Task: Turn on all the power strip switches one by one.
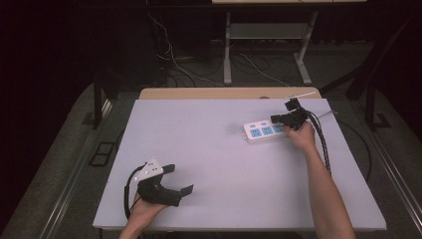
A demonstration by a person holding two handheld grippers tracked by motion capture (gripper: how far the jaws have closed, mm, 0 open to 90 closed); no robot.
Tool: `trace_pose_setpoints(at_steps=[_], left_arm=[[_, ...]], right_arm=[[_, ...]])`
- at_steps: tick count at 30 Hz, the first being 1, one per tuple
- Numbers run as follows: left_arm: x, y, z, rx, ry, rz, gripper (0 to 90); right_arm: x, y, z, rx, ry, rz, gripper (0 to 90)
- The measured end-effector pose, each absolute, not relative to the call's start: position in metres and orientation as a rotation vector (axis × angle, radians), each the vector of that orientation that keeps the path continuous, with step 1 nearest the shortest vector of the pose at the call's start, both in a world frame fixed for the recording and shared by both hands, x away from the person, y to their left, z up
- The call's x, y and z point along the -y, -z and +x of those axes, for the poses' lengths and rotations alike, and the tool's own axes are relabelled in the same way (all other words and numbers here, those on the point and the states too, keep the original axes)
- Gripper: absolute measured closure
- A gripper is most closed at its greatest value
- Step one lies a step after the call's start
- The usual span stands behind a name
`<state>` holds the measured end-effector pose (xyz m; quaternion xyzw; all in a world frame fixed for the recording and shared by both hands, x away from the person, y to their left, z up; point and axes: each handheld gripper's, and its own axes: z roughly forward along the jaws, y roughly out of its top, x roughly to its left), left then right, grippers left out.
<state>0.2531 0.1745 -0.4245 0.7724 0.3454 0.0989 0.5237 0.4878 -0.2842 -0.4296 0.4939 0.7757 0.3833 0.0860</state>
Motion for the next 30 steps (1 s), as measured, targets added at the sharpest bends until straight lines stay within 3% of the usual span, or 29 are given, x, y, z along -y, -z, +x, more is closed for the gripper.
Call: trace_pose_setpoints(at_steps=[19,30], left_arm=[[-0.173,0.425,0.253,-0.819,-0.239,1.86,0.0],[-0.175,0.425,0.253,-0.826,-0.237,1.849,0.0]], right_arm=[[0.296,0.441,0.483,-2.235,-1.3,1.517,90.0],[0.29,0.433,0.48,-2.25,-1.191,1.474,90.0]])
